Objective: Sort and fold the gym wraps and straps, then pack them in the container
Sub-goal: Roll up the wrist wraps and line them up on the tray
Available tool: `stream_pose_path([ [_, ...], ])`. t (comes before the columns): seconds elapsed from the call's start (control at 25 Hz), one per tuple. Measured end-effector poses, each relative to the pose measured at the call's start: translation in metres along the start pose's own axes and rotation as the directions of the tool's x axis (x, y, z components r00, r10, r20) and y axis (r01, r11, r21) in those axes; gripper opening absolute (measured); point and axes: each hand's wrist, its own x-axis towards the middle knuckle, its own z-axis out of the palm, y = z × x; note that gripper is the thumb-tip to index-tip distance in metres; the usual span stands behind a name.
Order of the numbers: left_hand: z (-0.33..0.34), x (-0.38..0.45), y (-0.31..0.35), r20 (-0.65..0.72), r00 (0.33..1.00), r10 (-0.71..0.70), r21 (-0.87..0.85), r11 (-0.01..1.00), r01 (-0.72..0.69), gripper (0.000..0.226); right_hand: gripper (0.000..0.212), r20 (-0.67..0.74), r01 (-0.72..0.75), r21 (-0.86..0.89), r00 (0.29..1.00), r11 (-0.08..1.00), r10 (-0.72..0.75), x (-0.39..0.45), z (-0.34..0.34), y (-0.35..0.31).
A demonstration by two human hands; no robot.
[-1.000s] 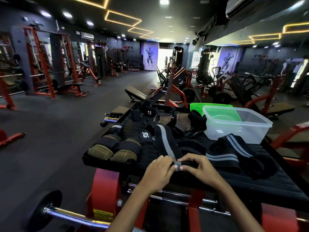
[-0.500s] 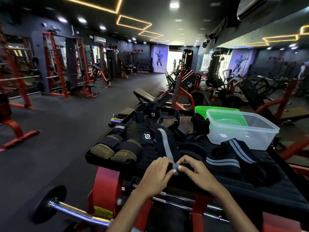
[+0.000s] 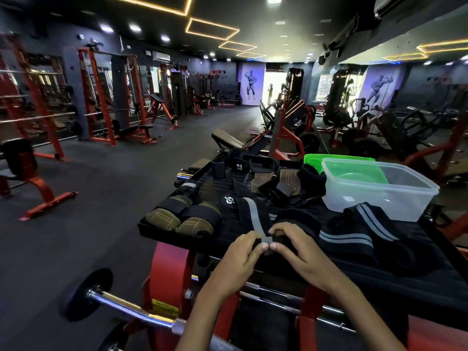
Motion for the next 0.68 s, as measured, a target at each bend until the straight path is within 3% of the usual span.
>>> stream_pose_path([
  [0.16, 0.002, -0.004, 0.0, -0.089, 0.994, -0.057, -0.189, 0.981, 0.04, 0.015, 0.028, -0.146, 0.026, 0.163, 0.989, 0.986, -0.002, 0.002, 0.014, -0.006],
  [0.32, 0.011, -0.001, -0.004, -0.267, 0.961, -0.07, -0.108, 0.993, 0.042, 0.019, 0.024, -0.225, -0.035, 0.32, 0.968, 0.947, 0.112, 0.005, 0.019, -0.012],
  [0.48, 0.012, 0.0, -0.004, -0.264, 0.961, -0.085, -0.116, 0.992, 0.056, 0.022, 0.015, -0.277, 0.002, 0.115, 0.96, 0.993, 0.03, 0.002, 0.021, -0.016],
  [0.6, 0.023, -0.002, 0.0, -0.356, 0.933, -0.055, -0.07, 0.997, 0.033, 0.023, 0.034, -0.362, -0.145, 0.29, 0.899, 0.946, 0.248, 0.01, 0.027, -0.014],
  [0.68, 0.029, -0.002, 0.005, -0.453, 0.892, 0.017, 0.007, 1.0, -0.015, 0.025, 0.04, -0.291, -0.226, 0.442, 0.88, 0.868, 0.377, 0.013, 0.028, -0.014],
])
